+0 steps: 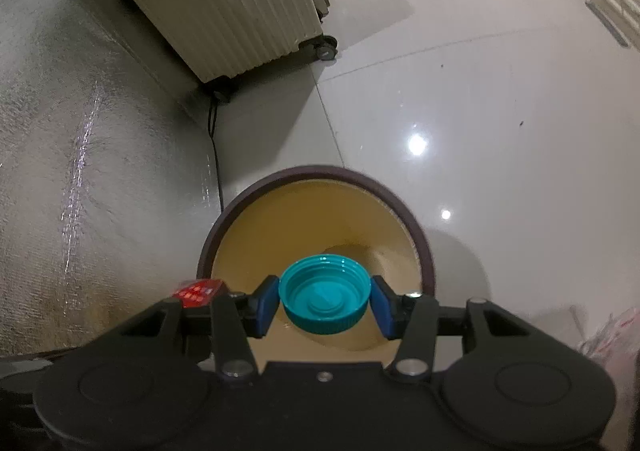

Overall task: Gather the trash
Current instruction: 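Open both tools to drop the cap and packet into the wastebasket, then lift both tools away from the wastebasket back toward the table, then grasp the white plastic bag with the right tool while the left tool grasps the clear bottle, then carry the white bag and clear bottle with both tools over the wastebasket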

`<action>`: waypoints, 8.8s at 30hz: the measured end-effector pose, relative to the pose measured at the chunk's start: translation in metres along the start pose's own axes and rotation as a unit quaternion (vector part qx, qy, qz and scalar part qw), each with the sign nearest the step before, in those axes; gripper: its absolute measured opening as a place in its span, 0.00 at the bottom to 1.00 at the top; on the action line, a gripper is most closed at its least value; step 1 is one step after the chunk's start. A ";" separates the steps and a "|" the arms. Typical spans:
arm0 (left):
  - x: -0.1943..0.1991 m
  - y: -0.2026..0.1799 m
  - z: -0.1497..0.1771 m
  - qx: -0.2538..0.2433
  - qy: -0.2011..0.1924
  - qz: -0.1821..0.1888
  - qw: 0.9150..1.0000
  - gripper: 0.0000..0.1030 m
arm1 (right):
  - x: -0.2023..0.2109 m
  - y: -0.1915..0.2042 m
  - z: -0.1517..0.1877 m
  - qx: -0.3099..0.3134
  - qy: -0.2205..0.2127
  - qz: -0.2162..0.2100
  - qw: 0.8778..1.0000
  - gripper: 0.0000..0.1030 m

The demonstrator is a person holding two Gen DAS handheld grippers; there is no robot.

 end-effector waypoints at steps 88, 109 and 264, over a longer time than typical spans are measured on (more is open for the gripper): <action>0.229 -0.021 0.097 -0.044 -0.151 -0.073 0.985 1.00 | 0.265 -0.038 0.052 0.100 -0.141 0.090 0.981 1.00; 0.416 -0.040 0.131 -0.060 -0.334 -0.050 0.939 1.00 | 0.427 -0.015 0.069 0.108 -0.277 0.051 0.953 1.00; 0.496 0.320 0.148 0.099 -0.279 -0.104 0.950 0.60 | 0.369 0.370 0.178 0.367 -0.097 -0.293 0.878 0.38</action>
Point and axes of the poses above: each gripper's, at about its wrist camera, not at the fingertips, and x roughly against the way its jaws point, y to its left, z to its underside, the point moved 8 cm from there along -x, roughly the way its jaws point, and after that the axes turned 4 degrees about -x, right-handed, at the moved point
